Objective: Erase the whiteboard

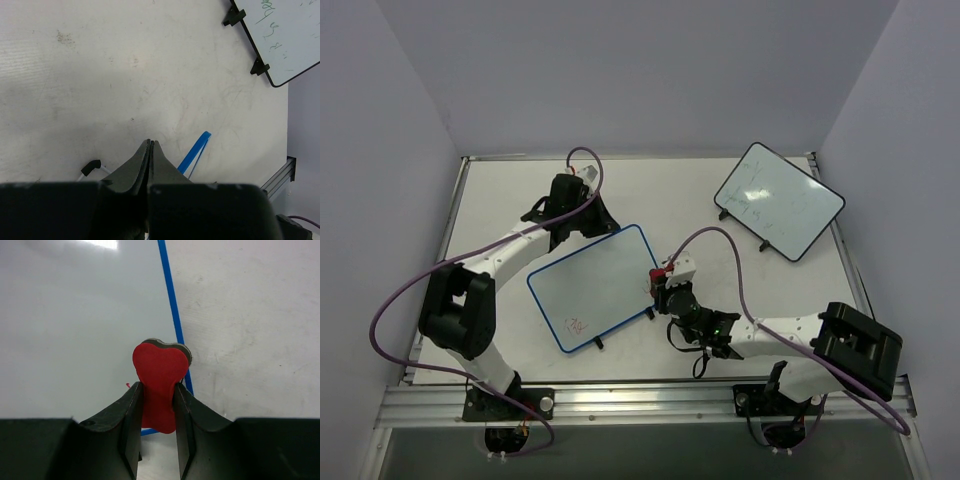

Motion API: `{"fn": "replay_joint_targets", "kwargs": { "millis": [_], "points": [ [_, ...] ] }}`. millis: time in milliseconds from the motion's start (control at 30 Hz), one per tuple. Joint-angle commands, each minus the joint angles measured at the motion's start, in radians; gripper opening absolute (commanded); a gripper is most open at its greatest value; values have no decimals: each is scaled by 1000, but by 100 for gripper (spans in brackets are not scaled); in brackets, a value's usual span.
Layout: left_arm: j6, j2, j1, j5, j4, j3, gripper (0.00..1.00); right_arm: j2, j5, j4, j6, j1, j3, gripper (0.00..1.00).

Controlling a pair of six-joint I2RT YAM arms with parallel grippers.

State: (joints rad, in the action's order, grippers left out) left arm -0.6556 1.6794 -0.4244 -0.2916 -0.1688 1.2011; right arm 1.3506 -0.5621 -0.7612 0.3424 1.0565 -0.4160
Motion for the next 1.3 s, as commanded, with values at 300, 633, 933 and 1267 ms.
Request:
{"fn": "replay_joint_targets", "kwargs": {
  "millis": [300, 633, 933, 1267],
  "points": [
    [-9, -46, -13, -9, 31, -8, 2, 102, -48, -205, -60, 53, -21, 0],
    [-6, -53, -13, -12, 43, -12, 2, 128, -91, -198, -65, 59, -32, 0],
    [-6, -46, -13, -17, 41, -8, 2, 105, -174, -142, -43, 45, -23, 0],
    [-1, -49, -13, -20, 37, -6, 2, 87, -200, -109, -42, 0, -23, 0]
  ]
}}
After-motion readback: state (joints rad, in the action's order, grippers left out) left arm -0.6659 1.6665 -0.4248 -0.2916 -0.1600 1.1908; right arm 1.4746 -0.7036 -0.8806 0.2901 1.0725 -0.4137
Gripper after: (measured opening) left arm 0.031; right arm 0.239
